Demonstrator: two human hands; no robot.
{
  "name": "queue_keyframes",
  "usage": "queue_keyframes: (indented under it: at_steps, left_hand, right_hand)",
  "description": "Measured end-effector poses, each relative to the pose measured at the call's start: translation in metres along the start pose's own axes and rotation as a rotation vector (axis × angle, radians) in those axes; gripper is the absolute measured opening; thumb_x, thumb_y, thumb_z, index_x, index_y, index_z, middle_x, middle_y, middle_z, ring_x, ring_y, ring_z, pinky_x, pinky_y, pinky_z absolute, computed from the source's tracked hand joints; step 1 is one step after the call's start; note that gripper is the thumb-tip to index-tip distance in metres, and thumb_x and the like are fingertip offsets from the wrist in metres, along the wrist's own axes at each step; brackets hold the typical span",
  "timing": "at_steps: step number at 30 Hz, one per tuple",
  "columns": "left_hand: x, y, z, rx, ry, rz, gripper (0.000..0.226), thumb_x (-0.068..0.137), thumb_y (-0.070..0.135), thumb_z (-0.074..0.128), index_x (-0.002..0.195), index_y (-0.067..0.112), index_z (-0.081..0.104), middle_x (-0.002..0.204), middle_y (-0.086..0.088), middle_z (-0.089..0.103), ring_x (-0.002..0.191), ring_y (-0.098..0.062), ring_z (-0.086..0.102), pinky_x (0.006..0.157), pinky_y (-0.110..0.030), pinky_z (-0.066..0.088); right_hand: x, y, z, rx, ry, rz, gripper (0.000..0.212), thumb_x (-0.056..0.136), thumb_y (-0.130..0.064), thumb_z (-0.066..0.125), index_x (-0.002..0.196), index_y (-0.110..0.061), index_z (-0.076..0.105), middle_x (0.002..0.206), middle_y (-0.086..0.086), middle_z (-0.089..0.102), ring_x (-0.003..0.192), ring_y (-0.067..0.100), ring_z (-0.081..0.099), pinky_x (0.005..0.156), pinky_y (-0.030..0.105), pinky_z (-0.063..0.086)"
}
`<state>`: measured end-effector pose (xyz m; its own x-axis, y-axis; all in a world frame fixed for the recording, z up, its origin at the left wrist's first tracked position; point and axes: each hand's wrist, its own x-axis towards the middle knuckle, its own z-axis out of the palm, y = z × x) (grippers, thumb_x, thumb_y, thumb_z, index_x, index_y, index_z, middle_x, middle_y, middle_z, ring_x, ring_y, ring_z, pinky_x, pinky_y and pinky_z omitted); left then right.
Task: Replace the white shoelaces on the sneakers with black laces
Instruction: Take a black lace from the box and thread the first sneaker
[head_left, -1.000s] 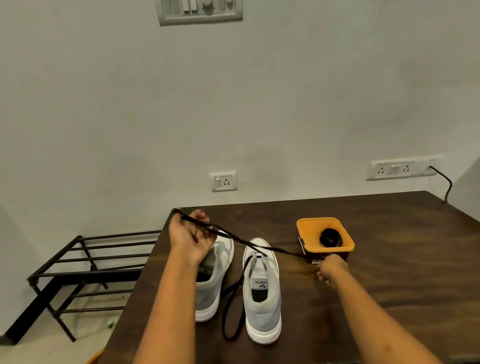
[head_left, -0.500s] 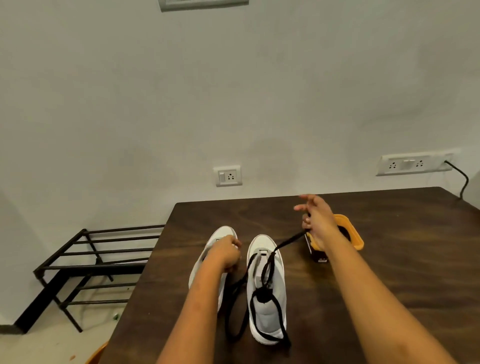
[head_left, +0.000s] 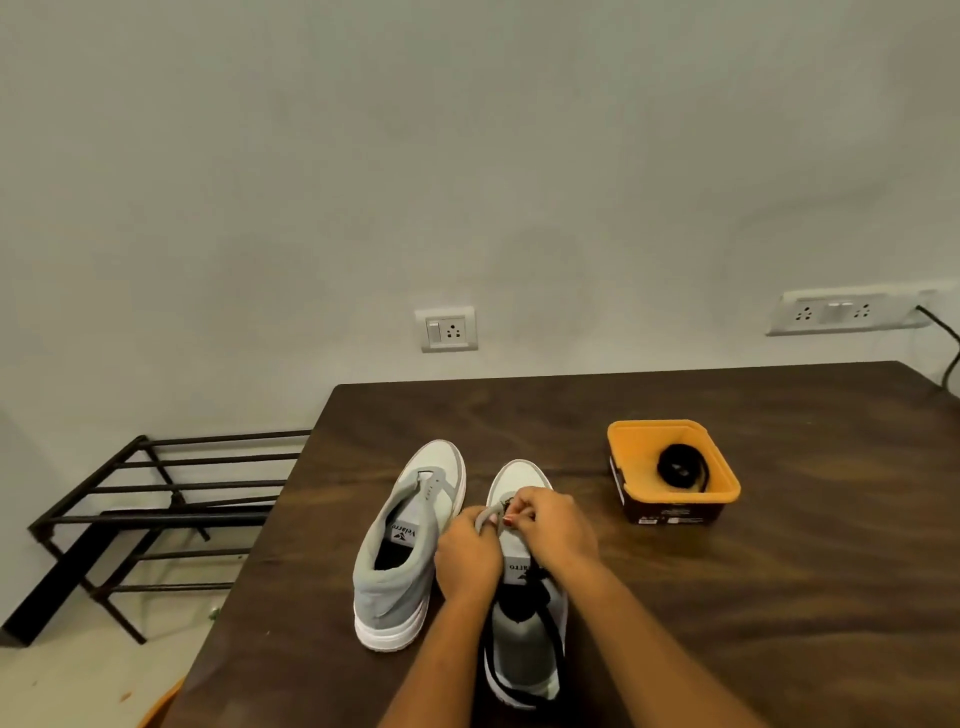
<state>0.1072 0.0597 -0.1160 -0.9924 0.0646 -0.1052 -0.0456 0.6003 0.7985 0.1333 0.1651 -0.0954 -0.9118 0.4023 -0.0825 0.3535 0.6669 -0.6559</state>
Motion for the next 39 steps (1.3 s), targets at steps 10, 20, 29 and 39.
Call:
queue_keyframes:
  at_steps: [10,20,29,39]
  left_hand:
    - [0.013,-0.013,0.006,-0.655,-0.092,-0.215,0.017,0.093,0.007,0.055,0.082,0.011,0.067,0.082,-0.013,0.071,0.078,-0.024,0.067,0.072,-0.032,0.055]
    - [0.012,-0.015,0.009,-0.634,-0.075,-0.146,0.017,0.092,0.010,0.057,0.084,0.012,0.072,0.083,-0.013,0.073,0.085,-0.028,0.069,0.081,-0.042,0.057]
    - [0.011,-0.018,0.009,-0.600,-0.091,-0.043,0.018,0.092,0.008,0.055,0.087,0.010,0.073,0.083,-0.012,0.073,0.085,-0.029,0.070,0.076,-0.038,0.057]
    - [0.005,-0.030,0.011,-0.422,-0.038,0.130,0.022,0.096,0.030,0.050,0.101,0.025,0.071,0.092,0.008,0.072,0.092,-0.006,0.066,0.086,-0.033,0.054]
  right_hand:
    - [-0.004,-0.003,0.023,0.141,0.167,0.112,0.017,0.093,-0.024,0.056,0.099,-0.029,0.071,0.104,-0.009,0.069,0.093,0.011,0.061,0.069,0.018,0.042]
    - [-0.001,-0.005,0.022,0.146,0.168,0.064,0.010,0.087,-0.020,0.067,0.081,-0.027,0.063,0.072,-0.015,0.059,0.067,0.000,0.054,0.051,0.012,0.033]
    - [0.000,-0.005,0.023,0.207,0.212,0.074,0.020,0.086,-0.017,0.067,0.077,-0.024,0.050,0.079,-0.005,0.062,0.074,0.010,0.058,0.056,0.019,0.043]
    - [0.002,-0.004,0.023,0.282,0.158,0.036,0.018,0.085,-0.010,0.067,0.076,-0.024,0.061,0.076,-0.009,0.065,0.072,0.004,0.061,0.056,0.006,0.041]
